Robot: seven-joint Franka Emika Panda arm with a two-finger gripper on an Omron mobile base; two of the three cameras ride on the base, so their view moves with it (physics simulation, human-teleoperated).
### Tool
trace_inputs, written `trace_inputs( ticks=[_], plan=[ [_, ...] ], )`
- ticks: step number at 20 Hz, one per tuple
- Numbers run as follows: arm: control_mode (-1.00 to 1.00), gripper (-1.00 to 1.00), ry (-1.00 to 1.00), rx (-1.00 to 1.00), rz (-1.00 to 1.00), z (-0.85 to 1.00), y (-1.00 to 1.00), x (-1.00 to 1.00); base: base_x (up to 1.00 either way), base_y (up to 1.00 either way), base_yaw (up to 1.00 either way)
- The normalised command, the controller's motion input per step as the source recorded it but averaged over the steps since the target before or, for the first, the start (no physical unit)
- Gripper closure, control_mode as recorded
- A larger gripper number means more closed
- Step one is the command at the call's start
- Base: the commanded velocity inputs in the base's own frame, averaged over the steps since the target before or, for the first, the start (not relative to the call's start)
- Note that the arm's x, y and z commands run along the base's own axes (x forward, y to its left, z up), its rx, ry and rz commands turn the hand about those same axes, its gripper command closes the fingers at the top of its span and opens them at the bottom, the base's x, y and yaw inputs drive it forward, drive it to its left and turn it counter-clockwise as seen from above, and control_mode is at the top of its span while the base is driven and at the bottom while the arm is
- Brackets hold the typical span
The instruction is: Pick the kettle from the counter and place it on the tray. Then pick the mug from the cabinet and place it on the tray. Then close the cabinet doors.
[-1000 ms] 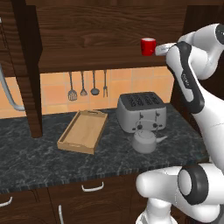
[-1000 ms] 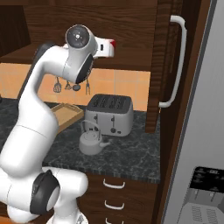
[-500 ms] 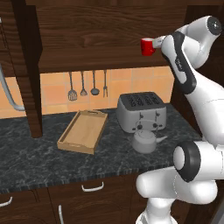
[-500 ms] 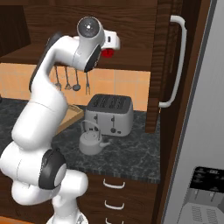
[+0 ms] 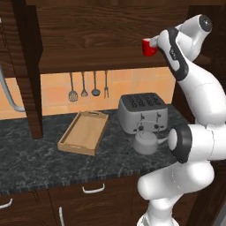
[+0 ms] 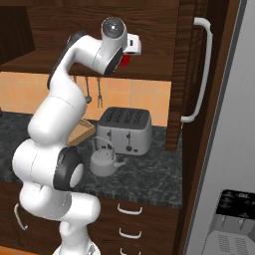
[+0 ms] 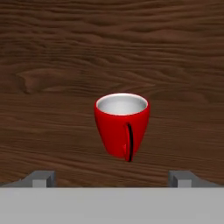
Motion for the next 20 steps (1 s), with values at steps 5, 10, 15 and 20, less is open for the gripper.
trace_inputs(
  ticks=[5,10,15,20],
  plan=[
    [-1.00,-1.00,0.07,0.00,0.09,-0.07,-0.09,0.43,0.00,0.00,0.00],
    [-1.00,-1.00,0.05,0.00,0.10,-0.05,-0.03,0.36,0.00,0.00,0.00],
    [-1.00,-1.00,0.05,0.00,0.07,-0.09,0.00,0.26,0.00,0.00,0.00],
    [-1.00,-1.00,0.04,0.00,0.05,-0.11,0.00,0.21,0.00,0.00,0.00]
  ],
)
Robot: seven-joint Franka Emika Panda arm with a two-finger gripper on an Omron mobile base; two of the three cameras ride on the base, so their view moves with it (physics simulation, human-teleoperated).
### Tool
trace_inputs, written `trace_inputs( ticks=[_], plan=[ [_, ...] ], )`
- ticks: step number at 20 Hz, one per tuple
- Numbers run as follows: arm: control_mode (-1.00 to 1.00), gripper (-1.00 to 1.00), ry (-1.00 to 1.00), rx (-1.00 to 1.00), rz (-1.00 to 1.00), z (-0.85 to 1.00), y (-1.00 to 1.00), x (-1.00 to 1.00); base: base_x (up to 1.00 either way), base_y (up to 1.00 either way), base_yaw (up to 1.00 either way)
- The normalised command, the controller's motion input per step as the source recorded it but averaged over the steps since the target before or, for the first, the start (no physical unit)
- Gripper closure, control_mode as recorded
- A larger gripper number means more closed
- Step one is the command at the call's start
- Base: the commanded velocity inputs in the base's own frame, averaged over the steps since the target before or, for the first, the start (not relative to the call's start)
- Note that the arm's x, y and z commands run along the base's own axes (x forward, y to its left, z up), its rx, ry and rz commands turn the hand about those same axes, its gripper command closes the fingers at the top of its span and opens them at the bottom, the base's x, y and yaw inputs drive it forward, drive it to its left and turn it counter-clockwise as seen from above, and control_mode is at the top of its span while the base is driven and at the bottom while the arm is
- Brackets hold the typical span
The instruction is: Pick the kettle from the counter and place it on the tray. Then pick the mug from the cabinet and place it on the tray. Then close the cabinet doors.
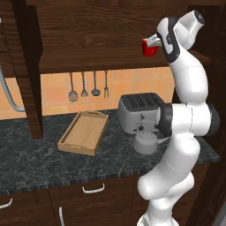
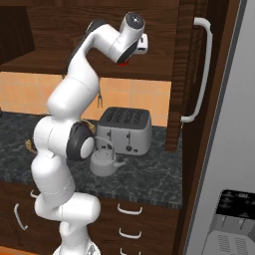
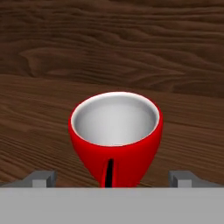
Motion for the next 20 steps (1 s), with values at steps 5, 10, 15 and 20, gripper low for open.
trace_inputs(
  ticks=[5,10,15,20],
  plan=[
    [-1.00,1.00,0.05,0.00,0.04,-0.13,0.00,0.16,0.00,0.00,0.00],
    [-1.00,1.00,0.00,0.00,0.00,-0.01,0.00,0.01,0.00,0.00,0.00],
    [-1.00,1.00,0.00,0.00,0.00,-0.06,0.00,0.00,0.00,0.00,0.00],
    [-1.00,1.00,0.02,0.00,0.00,-0.05,0.00,0.00,0.00,0.00,0.00]
  ],
)
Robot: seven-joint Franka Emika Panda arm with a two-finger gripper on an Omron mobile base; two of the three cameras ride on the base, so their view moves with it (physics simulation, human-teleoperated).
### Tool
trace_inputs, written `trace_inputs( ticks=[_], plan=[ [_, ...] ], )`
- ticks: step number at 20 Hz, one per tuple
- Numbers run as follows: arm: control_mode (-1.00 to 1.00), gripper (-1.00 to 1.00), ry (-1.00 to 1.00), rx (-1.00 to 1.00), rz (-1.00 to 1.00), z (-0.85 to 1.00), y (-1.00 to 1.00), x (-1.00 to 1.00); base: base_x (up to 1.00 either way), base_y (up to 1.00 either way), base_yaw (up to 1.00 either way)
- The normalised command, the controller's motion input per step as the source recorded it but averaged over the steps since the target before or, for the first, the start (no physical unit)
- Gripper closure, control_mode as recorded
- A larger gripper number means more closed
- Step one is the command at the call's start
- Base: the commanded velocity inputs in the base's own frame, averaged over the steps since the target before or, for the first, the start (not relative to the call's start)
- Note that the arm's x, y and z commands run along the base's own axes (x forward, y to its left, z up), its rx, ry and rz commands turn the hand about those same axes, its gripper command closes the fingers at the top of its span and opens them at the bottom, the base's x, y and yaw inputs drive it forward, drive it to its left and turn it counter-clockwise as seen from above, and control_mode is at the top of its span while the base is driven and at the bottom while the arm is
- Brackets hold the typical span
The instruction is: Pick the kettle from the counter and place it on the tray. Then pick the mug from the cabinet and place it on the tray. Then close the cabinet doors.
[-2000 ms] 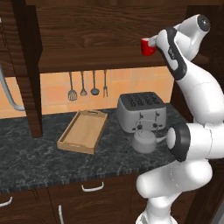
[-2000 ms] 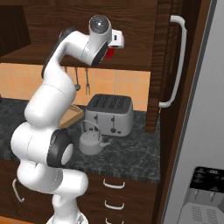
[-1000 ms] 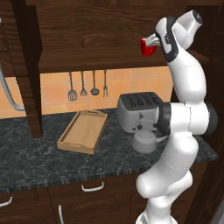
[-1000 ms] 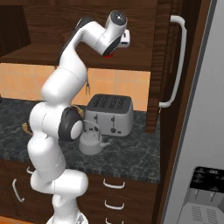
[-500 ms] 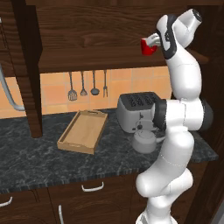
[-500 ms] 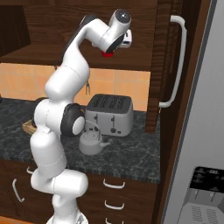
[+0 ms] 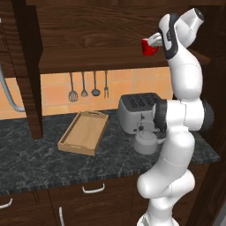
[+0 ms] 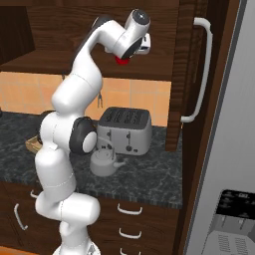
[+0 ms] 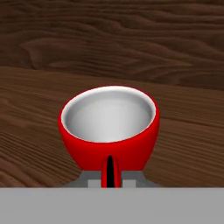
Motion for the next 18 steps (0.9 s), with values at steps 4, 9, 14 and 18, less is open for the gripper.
trace_inputs(
  ticks=[4,9,14,18],
  plan=[
    [-1.00,1.00,-0.01,0.00,0.00,0.00,0.02,-0.36,0.00,0.00,0.00],
    [-1.00,1.00,-0.09,0.00,-0.01,-0.02,0.49,-0.90,0.00,0.00,0.00],
    [-1.00,1.00,-0.11,0.00,-0.05,-0.20,0.96,-0.84,0.00,0.00,0.00],
    [-1.00,1.00,-0.11,0.00,-0.07,-0.26,0.95,-0.90,0.00,0.00,0.00]
  ],
)
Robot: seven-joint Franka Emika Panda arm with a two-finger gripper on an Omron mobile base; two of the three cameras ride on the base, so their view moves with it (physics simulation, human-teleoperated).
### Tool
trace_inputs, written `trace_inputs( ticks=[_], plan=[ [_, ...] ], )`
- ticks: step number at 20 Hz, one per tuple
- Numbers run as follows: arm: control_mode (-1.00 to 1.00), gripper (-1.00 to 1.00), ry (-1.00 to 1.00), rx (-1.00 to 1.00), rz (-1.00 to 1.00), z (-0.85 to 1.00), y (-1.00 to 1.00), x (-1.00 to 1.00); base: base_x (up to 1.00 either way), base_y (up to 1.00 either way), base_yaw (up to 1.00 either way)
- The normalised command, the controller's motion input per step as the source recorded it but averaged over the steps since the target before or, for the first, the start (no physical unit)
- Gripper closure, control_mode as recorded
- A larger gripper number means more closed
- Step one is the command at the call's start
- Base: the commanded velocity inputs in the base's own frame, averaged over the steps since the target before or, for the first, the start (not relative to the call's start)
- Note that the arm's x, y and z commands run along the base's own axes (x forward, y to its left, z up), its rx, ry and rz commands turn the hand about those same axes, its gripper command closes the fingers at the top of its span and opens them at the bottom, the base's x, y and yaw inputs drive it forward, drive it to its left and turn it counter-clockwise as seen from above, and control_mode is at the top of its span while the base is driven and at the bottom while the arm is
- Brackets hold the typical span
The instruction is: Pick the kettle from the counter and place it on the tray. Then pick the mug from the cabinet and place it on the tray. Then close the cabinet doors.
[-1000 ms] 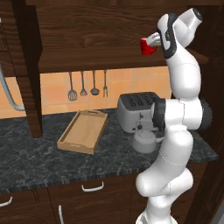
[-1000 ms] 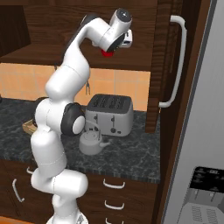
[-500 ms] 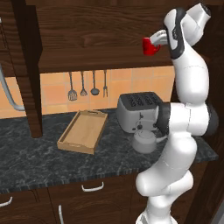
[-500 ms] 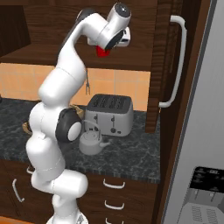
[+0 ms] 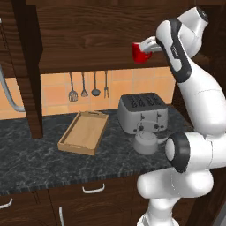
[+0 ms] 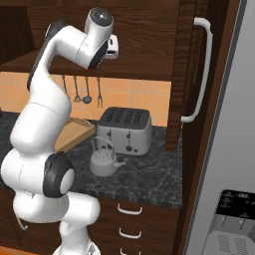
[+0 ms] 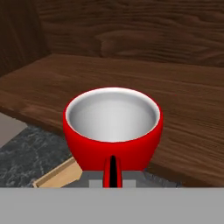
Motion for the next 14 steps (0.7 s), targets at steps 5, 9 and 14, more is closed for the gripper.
trace_inputs(
  ticks=[5,9,14],
  plan=[
    [-1.00,1.00,-0.03,0.00,-0.05,-0.03,0.76,-1.00,0.00,0.00,0.00],
    [-1.00,1.00,-0.01,0.00,-0.15,-0.03,0.90,-1.00,0.00,0.00,0.00],
    [-1.00,1.00,0.00,-0.05,-0.32,-0.23,1.00,-0.77,0.00,0.00,0.00]
  ],
)
